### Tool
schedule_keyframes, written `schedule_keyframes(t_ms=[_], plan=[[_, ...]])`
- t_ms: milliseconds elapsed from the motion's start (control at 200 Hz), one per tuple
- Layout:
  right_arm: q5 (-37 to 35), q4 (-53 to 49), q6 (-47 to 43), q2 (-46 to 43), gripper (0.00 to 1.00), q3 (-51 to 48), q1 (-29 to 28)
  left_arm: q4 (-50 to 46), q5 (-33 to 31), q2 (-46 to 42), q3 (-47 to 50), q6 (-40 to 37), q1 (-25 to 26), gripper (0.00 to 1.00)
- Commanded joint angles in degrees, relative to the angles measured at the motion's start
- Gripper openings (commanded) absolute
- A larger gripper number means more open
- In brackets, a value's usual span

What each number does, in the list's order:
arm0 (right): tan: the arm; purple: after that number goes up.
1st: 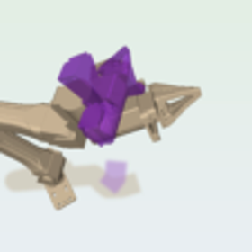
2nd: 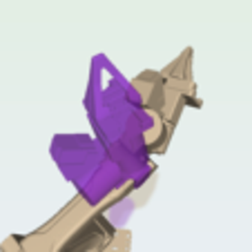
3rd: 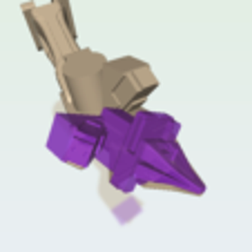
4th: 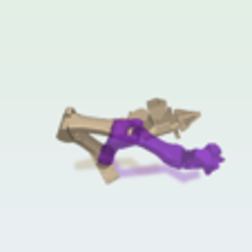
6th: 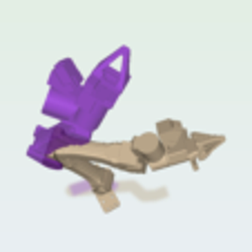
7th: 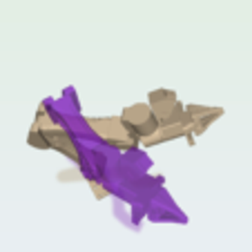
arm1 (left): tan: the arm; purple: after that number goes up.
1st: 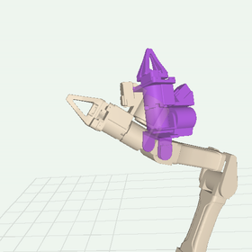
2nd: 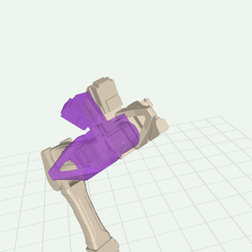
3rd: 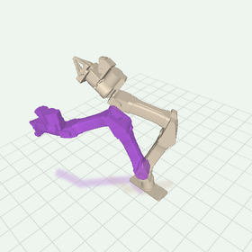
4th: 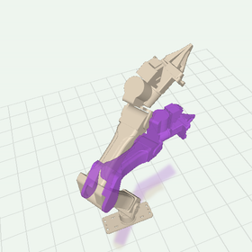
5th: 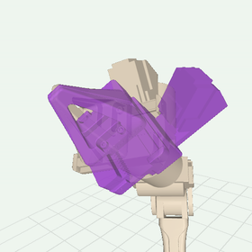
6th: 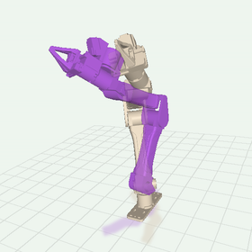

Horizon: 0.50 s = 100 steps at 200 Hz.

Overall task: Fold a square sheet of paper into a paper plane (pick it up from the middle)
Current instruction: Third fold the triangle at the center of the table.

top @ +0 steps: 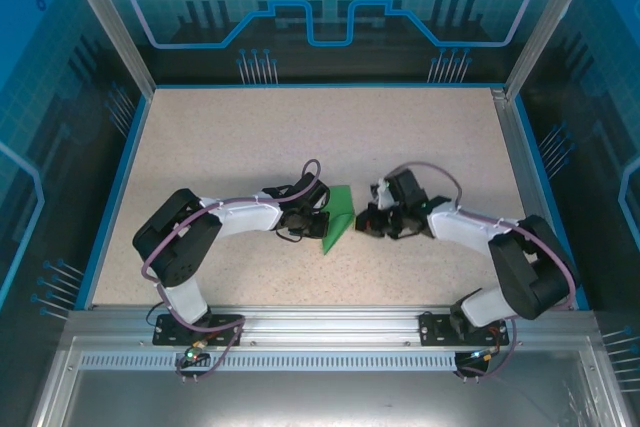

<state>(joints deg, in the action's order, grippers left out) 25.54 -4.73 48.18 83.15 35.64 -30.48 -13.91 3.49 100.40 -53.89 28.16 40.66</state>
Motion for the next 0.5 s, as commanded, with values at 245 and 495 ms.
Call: schedule_keyframes(t_ms=[245,495], plan=[[-3.9,16.6,11.2,1.5,0.00,-2.7,-10.7,0.2,0.9,0.9,1.5,0.1,0.1,0.12],[-2.8,24.7,15.1,7.7,0.00,-1.2,-13.2,0.1,1.2,1.0,1.4,0.0,0.1,0.12]])
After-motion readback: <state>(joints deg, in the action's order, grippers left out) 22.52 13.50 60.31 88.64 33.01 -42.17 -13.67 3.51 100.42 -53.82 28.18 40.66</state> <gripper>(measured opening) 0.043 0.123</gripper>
